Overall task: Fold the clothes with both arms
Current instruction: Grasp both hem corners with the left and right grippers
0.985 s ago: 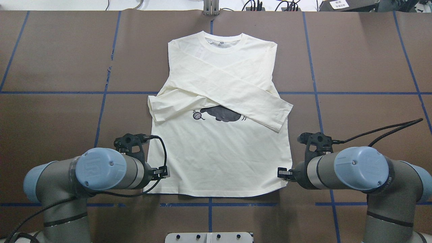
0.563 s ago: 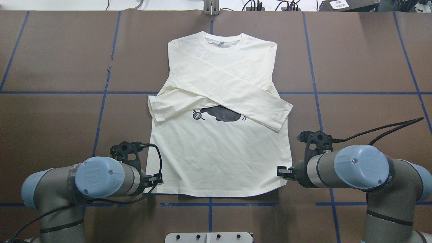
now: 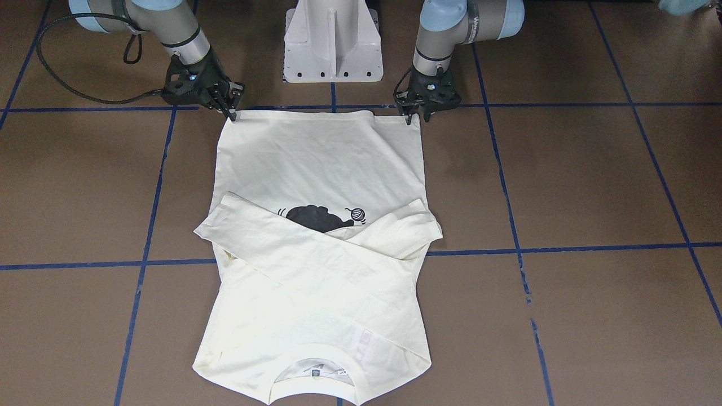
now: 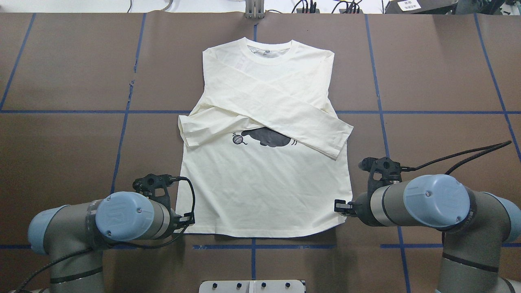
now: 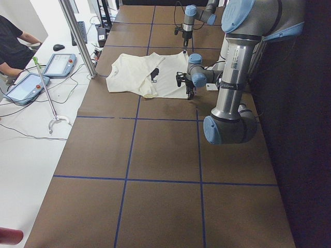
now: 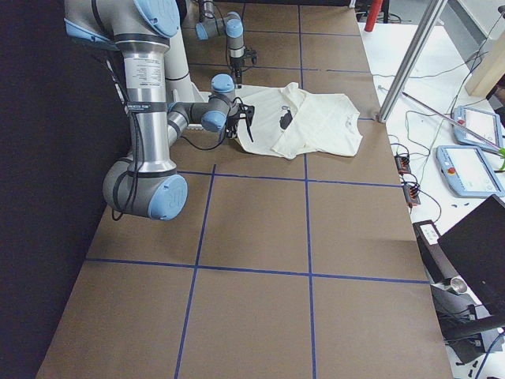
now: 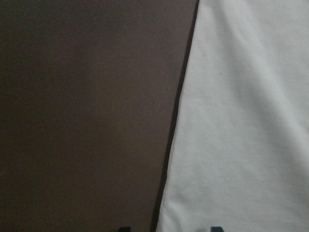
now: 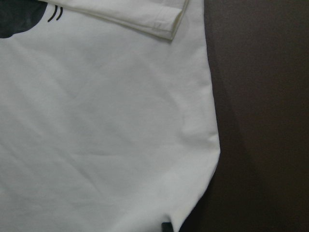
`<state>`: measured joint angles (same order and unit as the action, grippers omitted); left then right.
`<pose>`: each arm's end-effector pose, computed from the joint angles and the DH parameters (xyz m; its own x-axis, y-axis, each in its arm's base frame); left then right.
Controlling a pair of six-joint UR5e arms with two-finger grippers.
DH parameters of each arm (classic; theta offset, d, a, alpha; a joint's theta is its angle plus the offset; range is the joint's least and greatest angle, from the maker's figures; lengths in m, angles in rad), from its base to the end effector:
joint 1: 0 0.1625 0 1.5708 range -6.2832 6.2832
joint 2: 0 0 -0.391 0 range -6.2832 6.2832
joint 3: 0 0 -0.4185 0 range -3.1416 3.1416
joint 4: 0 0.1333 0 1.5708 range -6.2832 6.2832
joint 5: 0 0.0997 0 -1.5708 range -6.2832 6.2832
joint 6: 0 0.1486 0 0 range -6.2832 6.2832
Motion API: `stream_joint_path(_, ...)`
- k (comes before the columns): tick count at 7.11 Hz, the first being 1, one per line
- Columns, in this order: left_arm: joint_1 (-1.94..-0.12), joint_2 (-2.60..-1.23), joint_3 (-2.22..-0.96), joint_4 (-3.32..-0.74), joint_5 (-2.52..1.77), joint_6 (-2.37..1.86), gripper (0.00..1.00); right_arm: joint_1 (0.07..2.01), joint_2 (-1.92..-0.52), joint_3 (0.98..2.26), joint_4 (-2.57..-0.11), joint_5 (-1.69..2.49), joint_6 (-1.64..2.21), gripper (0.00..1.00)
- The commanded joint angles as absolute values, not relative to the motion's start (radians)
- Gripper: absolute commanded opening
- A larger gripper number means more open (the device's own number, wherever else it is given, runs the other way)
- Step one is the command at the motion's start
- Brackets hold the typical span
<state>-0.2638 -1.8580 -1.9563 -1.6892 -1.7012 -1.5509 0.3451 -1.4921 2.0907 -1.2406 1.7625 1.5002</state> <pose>0.5620 -0.2699 0.3094 0.6820 -0.1638 -0.7128 0.1557 0.9848 -0.0772 -0.4849 -0.2859 0.3240 0.5754 0.1333 0.8069 -0.1483 0.9873 -0.0573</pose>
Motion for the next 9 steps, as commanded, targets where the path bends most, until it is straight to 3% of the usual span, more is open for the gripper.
stream_joint_path(1,-0.262,-1.861,-1.957,-1.687,-1.701,-1.551,0.24,0.345,-1.493,2.091,-1.241,1.763,1.500,0.00)
stream_joint_path(2,-0.262,-1.861,-1.959,-1.687,-1.703,-1.551,0.04,0.347,-1.493,2.092,-1.241,1.763,1.500,0.00)
stream_joint_path(3,-0.262,-1.861,-1.962,-1.687,-1.704,-1.551,0.00,0.347,-1.493,2.092,-1.241,1.763,1.500,0.00)
stream_joint_path(6,-0.268,-1.850,-2.044,-1.595,-1.709,-1.534,0.00,0.350,-1.502,2.109,-1.241,1.767,1.496,0.00)
stream_joint_path(9,-0.264,-1.822,-2.155,-1.499,-1.709,-1.474,0.00,0.354,-1.602,2.233,-1.241,1.778,1.496,0.00)
